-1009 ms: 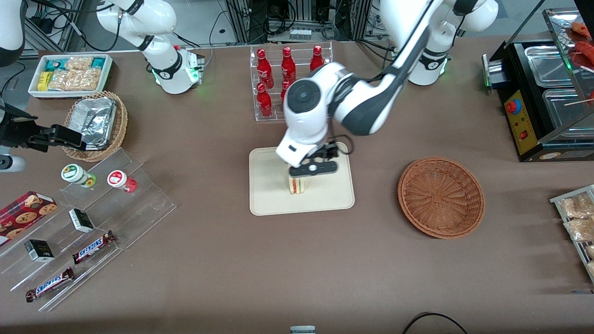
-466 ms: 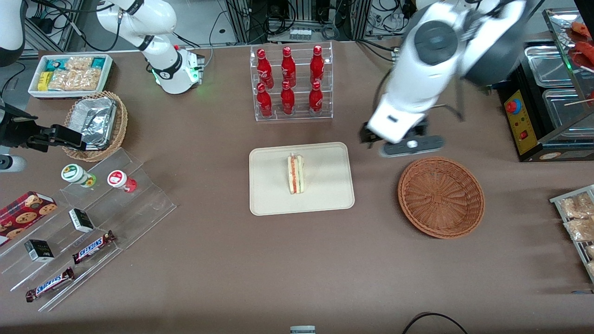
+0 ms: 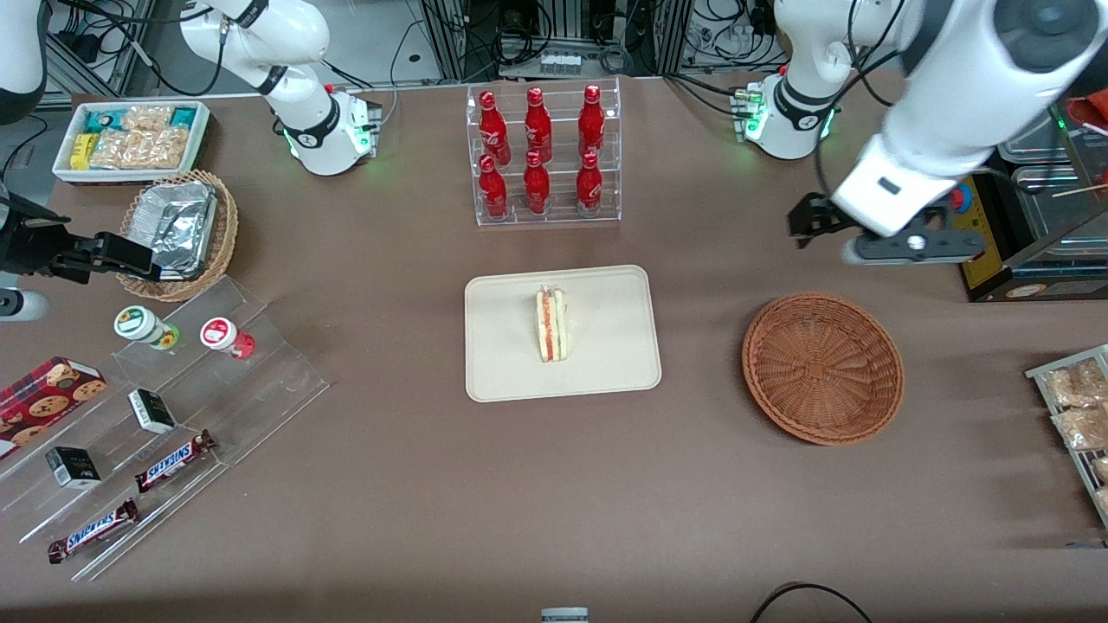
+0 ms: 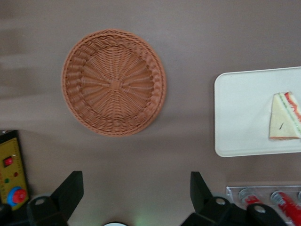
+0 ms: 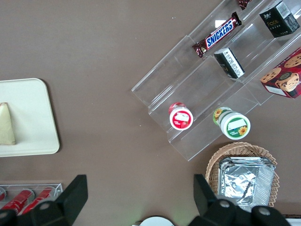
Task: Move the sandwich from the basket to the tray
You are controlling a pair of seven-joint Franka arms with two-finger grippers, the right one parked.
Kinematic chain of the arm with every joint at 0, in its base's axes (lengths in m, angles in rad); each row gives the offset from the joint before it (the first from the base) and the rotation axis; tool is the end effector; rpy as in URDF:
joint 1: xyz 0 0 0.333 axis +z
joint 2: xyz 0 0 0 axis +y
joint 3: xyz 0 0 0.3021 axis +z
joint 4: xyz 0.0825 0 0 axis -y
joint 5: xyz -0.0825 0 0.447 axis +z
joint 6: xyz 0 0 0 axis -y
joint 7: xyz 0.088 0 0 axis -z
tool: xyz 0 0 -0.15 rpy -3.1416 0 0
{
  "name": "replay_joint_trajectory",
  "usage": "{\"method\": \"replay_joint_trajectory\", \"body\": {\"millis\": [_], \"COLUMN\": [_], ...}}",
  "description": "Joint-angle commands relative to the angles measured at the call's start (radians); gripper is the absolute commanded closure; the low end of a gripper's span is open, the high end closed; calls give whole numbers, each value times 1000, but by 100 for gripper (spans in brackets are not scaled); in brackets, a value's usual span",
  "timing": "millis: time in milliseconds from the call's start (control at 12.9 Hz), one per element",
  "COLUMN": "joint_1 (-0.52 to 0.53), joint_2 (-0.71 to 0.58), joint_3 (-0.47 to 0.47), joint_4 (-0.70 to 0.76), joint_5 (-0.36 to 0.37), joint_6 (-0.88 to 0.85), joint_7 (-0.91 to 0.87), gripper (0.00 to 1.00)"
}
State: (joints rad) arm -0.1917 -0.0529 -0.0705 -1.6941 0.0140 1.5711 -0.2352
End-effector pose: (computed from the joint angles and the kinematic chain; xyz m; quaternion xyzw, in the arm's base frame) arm 0.5754 -0.1530 0.5340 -0.9993 0.0136 0.0318 0.0172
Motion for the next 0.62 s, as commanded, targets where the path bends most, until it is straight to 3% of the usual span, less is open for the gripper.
{"method": "replay_joint_trajectory", "body": {"millis": [0, 388, 543], "joint_1": [66, 170, 175], "joint_2": [-50, -64, -12], "joint_3": [-14, -11, -11], "joint_4": [-27, -7, 45], "joint_5": [-9, -15, -16], "joint_6": [-29, -16, -17], "joint_7": [95, 122, 117], "gripper": [0, 0, 0]}}
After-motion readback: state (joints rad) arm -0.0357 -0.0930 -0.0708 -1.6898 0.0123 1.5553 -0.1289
